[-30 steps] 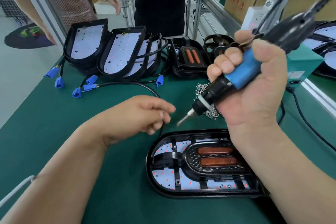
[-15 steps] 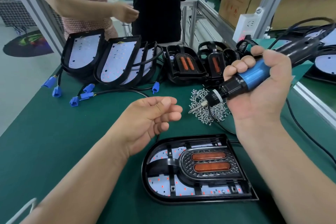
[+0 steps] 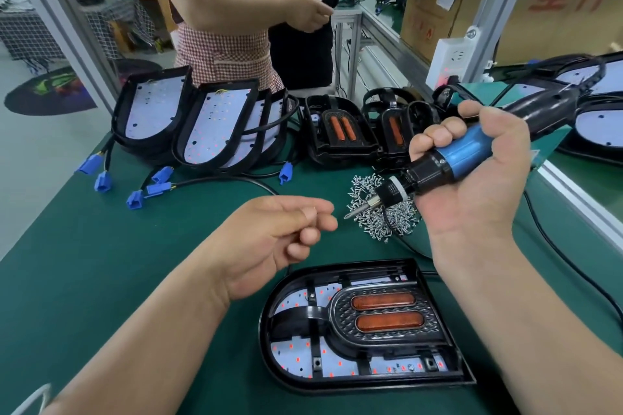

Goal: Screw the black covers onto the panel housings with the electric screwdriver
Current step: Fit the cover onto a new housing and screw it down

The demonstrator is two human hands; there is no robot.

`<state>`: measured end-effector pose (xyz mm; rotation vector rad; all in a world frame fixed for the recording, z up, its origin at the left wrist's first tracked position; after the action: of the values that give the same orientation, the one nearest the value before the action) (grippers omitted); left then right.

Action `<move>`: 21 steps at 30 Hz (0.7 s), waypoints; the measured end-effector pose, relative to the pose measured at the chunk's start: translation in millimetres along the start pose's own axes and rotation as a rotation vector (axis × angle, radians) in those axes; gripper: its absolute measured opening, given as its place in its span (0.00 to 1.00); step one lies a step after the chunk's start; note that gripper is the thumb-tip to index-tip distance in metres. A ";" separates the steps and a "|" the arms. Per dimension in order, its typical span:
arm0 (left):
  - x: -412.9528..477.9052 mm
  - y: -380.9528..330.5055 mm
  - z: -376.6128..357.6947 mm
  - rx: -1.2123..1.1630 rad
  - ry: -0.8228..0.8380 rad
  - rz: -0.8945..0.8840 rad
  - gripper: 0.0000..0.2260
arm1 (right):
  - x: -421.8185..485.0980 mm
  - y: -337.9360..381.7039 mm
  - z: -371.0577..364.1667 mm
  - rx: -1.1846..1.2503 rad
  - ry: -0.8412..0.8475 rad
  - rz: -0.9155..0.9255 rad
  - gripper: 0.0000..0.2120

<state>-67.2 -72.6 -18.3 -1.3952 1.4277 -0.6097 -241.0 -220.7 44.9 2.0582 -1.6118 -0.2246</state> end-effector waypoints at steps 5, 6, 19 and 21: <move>-1.5 -2.3 -4.5 0.045 0.064 -0.031 0.06 | 1.9 1.2 1.5 0.021 -0.015 0.001 0.04; -2.0 -2.4 -5.2 0.062 0.076 -0.035 0.06 | 1.9 0.6 1.1 0.021 -0.014 -0.002 0.04; -2.0 -1.4 -9.8 0.065 0.086 -0.060 0.07 | 0.0 -3.7 0.3 0.028 0.003 -0.007 0.04; -2.5 -1.2 -9.9 0.041 0.091 -0.057 0.07 | -0.3 -3.6 0.2 0.026 0.005 -0.005 0.05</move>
<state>-76.0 -73.3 -12.8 -1.3950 1.4430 -0.7437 -238.1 -220.0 42.9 2.0810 -1.6144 -0.2015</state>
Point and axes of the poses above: each hand's wrist, its own x-axis towards the middle knuckle, its own z-axis out of the back of the hand, y = z × x, the point moved 5 cm from there along x, towards the middle knuckle, and after that the axes turned 1 degree about y, right-handed, at the moved point
